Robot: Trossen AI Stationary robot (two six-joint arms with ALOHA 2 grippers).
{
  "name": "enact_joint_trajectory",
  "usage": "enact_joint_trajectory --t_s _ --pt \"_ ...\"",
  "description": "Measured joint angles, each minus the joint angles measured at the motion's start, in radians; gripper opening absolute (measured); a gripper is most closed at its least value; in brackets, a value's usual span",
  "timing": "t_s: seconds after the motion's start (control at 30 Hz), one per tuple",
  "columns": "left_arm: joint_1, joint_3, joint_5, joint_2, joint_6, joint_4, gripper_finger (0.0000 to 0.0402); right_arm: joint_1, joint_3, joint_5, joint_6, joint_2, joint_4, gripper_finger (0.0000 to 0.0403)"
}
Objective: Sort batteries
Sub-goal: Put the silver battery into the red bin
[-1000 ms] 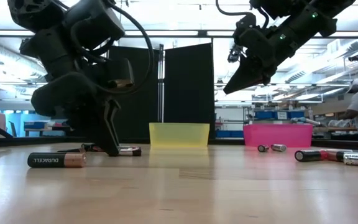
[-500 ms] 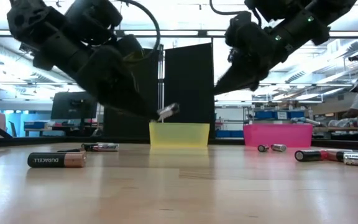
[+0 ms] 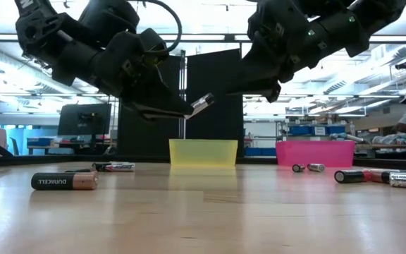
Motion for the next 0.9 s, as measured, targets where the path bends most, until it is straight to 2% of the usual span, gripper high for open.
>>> enact_joint_trajectory --t_s 0.17,0.6,0.73,0.9 --pt "0.0 0.015 0.052 -0.002 0.0 0.034 0.005 -0.002 0.0 -0.047 0.048 0.0 0.013 0.0161" --pt "0.005 0.105 0.054 -0.002 0.053 -0.041 0.005 -0.003 0.0 -0.101 0.066 0.0 0.047 0.0159" --pt "0.014 0.106 0.055 -0.002 0.052 -0.04 0.005 -0.003 0.0 -0.108 0.066 0.0 0.049 0.0141" --pt "0.018 0.106 0.068 -0.002 0.046 -0.038 0.005 -0.005 0.0 -0.107 0.062 0.0 0.051 0.0088"
